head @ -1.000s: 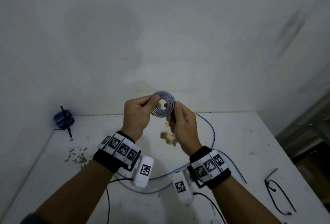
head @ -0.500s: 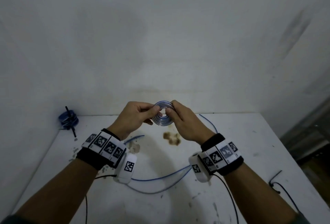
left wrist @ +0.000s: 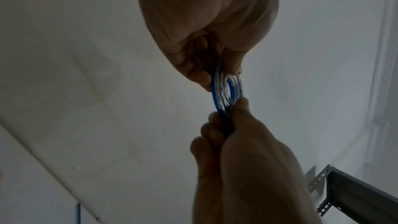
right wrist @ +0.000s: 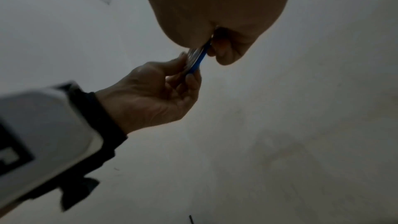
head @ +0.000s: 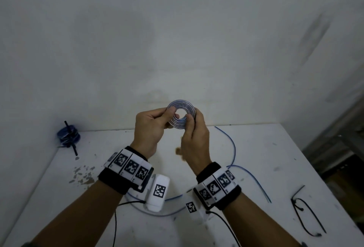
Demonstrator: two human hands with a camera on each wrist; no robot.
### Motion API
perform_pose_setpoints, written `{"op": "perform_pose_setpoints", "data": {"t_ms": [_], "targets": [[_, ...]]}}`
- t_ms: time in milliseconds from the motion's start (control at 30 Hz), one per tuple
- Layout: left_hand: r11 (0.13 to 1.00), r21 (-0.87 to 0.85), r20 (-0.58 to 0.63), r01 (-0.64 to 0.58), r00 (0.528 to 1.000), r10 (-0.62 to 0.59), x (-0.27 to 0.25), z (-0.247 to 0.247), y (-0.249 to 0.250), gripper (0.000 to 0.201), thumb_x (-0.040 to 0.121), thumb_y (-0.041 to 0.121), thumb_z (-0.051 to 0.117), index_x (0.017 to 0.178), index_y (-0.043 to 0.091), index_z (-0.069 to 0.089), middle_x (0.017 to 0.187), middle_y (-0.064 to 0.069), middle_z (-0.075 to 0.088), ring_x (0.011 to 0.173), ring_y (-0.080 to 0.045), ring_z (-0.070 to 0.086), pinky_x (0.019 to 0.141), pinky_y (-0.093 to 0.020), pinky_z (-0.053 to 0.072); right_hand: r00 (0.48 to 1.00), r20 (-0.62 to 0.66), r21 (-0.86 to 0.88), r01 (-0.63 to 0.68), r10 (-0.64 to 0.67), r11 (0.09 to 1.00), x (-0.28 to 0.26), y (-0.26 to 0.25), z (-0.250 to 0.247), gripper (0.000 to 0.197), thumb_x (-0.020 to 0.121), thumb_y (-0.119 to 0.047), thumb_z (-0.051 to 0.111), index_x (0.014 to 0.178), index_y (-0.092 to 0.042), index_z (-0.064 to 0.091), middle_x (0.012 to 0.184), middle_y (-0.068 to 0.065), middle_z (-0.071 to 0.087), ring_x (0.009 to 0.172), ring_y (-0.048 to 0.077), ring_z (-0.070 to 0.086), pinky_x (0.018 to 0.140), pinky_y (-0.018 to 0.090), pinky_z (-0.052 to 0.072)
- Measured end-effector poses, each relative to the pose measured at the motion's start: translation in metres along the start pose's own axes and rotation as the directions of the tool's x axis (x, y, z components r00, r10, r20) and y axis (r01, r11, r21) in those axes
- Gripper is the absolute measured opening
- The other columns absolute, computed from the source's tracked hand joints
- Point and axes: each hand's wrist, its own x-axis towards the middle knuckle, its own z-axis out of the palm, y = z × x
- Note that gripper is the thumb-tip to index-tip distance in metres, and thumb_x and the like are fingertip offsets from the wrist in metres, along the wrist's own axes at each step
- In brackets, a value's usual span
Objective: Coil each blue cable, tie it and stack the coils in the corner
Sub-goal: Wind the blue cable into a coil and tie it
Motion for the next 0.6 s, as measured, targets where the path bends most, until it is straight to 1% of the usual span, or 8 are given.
{"op": "perform_pose_setpoints", "data": {"t_ms": [100,167,233,300,367,467,533,600], "targets": [[0.997,-0.005,0.064,0.072,0.995,-0.071,-0.001,-0.001,0.0,0.019,0.09,0.016,0.068,0.098,0.0,0.076,0.089,-0.015,0.076,0.082,-0.025,0.07,0.085,-0.041,0.059,0.987,0.076,0.132,-0.152,0.143,0.98,-0.001,-0.003,0.003,0.037,0.107,-0.027,0.032,0.141,-0.017,0.039,0.121,0.0,0.061,0.1,0.005,0.057,0.089,0.019,0.045],[0.993,-0.032,0.093,0.115,0.989,-0.112,-0.004,-0.005,-0.002,0.021,0.091,0.015,0.067,0.102,-0.001,0.074,0.095,-0.015,0.076,0.087,-0.025,0.071,0.082,-0.033,0.059,0.95,0.125,0.303,-0.312,0.287,0.9,0.003,-0.006,0.001,0.041,0.107,-0.032,0.029,0.145,-0.021,0.039,0.124,0.006,0.06,0.095,0.01,0.056,0.084,0.026,0.047],[0.983,-0.082,0.113,0.164,0.982,-0.155,-0.008,-0.007,-0.006,0.021,0.091,0.013,0.066,0.102,-0.002,0.073,0.099,-0.016,0.075,0.091,-0.024,0.071,0.08,-0.028,0.058,0.885,0.188,0.541,-0.455,0.426,0.707,0.012,-0.011,-0.002,0.04,0.107,-0.026,0.028,0.142,-0.02,0.047,0.128,0.01,0.061,0.104,0.017,0.059,0.093,0.032,0.047],[0.971,-0.117,0.145,0.207,0.971,-0.19,-0.011,-0.01,-0.011,0.022,0.087,0.014,0.068,0.1,-0.003,0.073,0.101,-0.017,0.074,0.094,-0.024,0.071,0.081,-0.027,0.057,0.836,0.256,0.705,-0.505,0.486,0.498,0.019,-0.014,-0.007,0.043,0.105,-0.025,0.026,0.14,-0.014,0.05,0.133,0.013,0.059,0.115,0.022,0.058,0.103,0.034,0.044],[0.962,-0.125,0.184,0.243,0.958,-0.218,-0.013,-0.013,-0.013,0.028,0.079,0.018,0.072,0.098,-0.003,0.074,0.1,-0.018,0.074,0.094,-0.024,0.071,0.082,-0.026,0.057,0.808,0.282,0.767,-0.513,0.517,0.385,0.023,-0.014,-0.01,0.044,0.104,-0.024,0.025,0.135,-0.008,0.053,0.124,0.014,0.062,0.109,0.021,0.06,0.097,0.031,0.046],[0.952,-0.127,0.224,0.277,0.943,-0.245,-0.012,-0.018,-0.012,0.032,0.073,0.019,0.074,0.094,-0.004,0.073,0.099,-0.019,0.074,0.092,-0.023,0.071,0.081,-0.026,0.057,0.767,0.271,0.814,-0.505,0.582,0.288,0.021,-0.015,-0.007,0.03,0.102,-0.016,0.027,0.113,-0.01,0.055,0.099,0.009,0.058,0.089,0.02,0.056,0.084,0.03,0.044],[0.942,-0.163,0.225,0.292,0.941,-0.253,-0.013,-0.018,-0.012,0.03,0.072,0.017,0.074,0.092,-0.005,0.073,0.097,-0.019,0.074,0.089,-0.022,0.071,0.08,-0.027,0.058,0.752,0.25,0.822,-0.498,0.61,0.277,0.019,-0.017,-0.003,0.024,0.101,-0.011,0.029,0.101,-0.012,0.053,0.086,0.006,0.057,0.079,0.019,0.054,0.076,0.03,0.044],[0.928,-0.212,0.208,0.306,0.942,-0.263,-0.014,-0.016,-0.014,0.029,0.072,0.016,0.073,0.092,-0.005,0.073,0.096,-0.018,0.074,0.088,-0.021,0.07,0.083,-0.027,0.059,0.745,0.192,0.81,-0.488,0.639,0.325,0.017,-0.018,0.001,0.022,0.099,-0.005,0.034,0.098,-0.01,0.056,0.082,0.007,0.059,0.077,0.019,0.055,0.075,0.031,0.046]]}}
